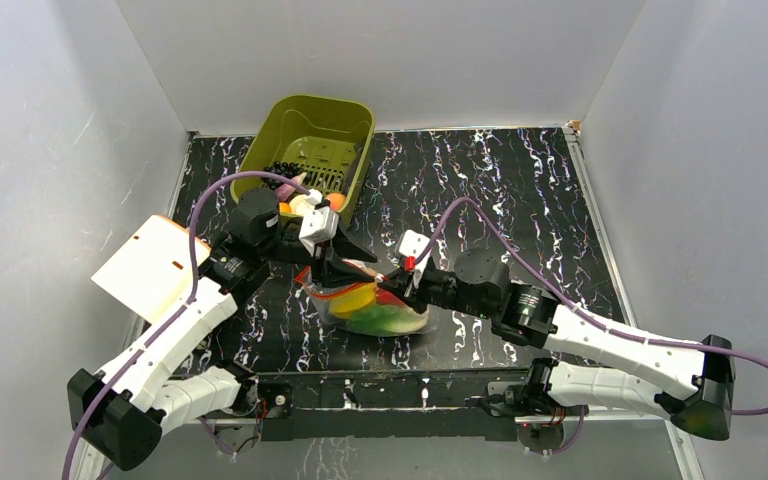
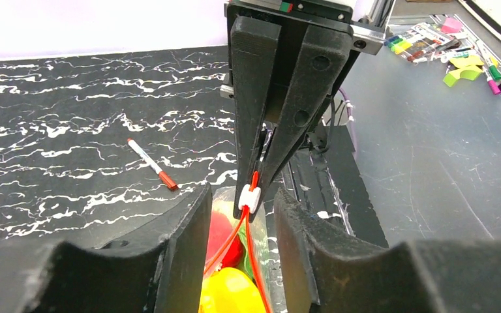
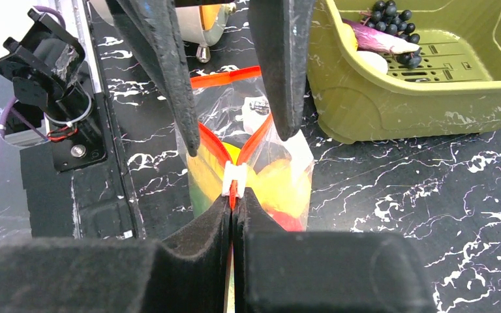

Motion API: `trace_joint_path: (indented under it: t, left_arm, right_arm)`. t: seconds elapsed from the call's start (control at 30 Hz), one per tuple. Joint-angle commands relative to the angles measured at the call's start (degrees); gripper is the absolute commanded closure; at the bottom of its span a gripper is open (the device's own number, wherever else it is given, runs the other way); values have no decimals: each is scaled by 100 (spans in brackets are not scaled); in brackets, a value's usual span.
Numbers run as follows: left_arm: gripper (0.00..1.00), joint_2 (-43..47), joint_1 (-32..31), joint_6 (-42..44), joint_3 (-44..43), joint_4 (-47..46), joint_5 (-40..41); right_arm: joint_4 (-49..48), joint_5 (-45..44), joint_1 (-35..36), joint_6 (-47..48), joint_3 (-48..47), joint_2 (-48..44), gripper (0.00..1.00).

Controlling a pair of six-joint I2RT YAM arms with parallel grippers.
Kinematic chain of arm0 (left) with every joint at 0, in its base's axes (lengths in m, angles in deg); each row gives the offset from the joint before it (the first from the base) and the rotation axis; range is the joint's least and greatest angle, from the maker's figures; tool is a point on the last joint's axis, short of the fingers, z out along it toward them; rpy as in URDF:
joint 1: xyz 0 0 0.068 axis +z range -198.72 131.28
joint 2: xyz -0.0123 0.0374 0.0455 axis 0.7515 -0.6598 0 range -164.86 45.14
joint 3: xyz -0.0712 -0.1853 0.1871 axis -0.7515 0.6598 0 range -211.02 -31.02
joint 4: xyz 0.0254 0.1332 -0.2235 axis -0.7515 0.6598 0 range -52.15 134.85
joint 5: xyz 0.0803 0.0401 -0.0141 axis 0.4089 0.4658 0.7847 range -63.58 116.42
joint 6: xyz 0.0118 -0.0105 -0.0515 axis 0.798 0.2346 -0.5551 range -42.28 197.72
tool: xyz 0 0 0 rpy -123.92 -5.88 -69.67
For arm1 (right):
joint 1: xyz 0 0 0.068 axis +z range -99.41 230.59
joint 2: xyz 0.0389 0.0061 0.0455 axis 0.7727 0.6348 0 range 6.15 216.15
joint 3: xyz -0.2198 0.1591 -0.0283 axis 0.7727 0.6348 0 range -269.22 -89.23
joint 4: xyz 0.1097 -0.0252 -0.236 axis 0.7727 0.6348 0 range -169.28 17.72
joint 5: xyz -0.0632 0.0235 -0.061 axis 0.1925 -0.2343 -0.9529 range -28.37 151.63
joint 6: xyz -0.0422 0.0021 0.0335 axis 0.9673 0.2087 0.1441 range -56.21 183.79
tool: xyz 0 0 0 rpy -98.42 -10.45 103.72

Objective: Place the food in the zip-top bag and seal the zipper
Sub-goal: Zip the zipper food storage bag at the center of the board.

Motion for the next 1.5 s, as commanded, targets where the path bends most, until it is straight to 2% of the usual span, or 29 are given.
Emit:
trace_joint_path:
  t: [0.0,0.4,1.03,1.17,1.33,1.47]
  left_arm:
    - [61,-45,-13,86,-159,-113,-390]
    - [59,-176,-26,189,-4,-124,-538]
    - [66,-383,-81,336,10,24,-673]
    - [73,-472,-100,432,-66,182,-825]
    - [99,-447,-107,698,-104,516,-709]
    - [100,-461,-113,1228,-278,1253,-572]
  right_arm:
    - [-349,105,-1,105,-346,-57,100]
    - [-413,167,1,93,-397,4,100]
    - [-446,212,-1,45,-425,53,100]
    - [-473,218,-1,32,-418,64,100]
    - [-488,154,-1,12,-393,18,100]
    - [-580,64,0,-4,-340,-77,100]
